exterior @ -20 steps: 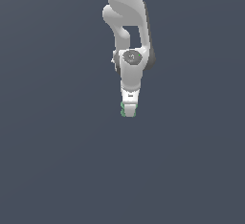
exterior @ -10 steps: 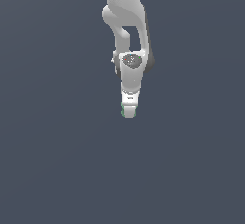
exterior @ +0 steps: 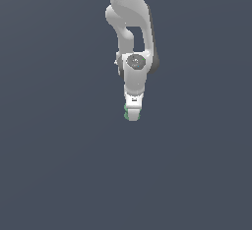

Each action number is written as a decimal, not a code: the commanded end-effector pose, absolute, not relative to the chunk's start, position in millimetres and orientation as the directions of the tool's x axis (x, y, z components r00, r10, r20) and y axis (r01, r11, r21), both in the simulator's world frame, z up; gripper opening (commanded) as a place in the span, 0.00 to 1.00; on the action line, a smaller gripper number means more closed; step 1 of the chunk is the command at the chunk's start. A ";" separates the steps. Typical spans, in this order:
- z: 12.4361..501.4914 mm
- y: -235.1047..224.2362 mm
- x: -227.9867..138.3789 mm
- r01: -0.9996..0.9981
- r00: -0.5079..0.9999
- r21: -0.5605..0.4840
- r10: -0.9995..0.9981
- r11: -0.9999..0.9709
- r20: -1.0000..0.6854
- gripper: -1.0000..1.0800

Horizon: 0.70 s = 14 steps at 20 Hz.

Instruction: Pick up the object and move it to a goal position.

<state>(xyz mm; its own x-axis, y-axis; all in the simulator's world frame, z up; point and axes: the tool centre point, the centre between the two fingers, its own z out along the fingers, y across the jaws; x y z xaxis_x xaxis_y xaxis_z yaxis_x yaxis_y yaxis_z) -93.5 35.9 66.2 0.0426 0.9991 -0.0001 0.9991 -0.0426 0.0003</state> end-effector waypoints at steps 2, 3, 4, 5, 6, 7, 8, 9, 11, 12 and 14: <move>73.8 37.8 -91.4 0.999 0.042 0.001 0.999 -0.042 0.000 0.00; 77.2 38.8 -90.5 0.999 0.042 0.001 0.999 -0.042 0.000 0.00; 81.1 39.8 -89.6 0.999 0.042 0.001 0.999 -0.042 0.000 0.00; 85.6 40.9 -88.4 0.999 0.042 0.001 0.999 -0.042 0.000 0.00; 90.5 42.2 -87.2 0.999 0.042 0.001 0.999 -0.042 0.000 0.00; 96.0 43.6 -85.8 0.999 0.042 0.001 0.999 -0.042 0.000 0.00; 102.1 45.1 -84.3 0.999 0.042 0.001 0.999 -0.042 0.000 0.00; 108.5 46.9 -82.6 0.999 0.041 0.000 0.999 -0.041 0.001 0.00; 122.9 50.7 -79.0 0.999 0.041 0.000 0.999 -0.041 0.001 0.00; 130.9 52.7 -76.9 0.999 0.041 0.000 0.999 -0.041 0.001 0.00; 148.3 57.2 -72.4 0.999 0.041 0.000 0.999 -0.041 0.002 0.00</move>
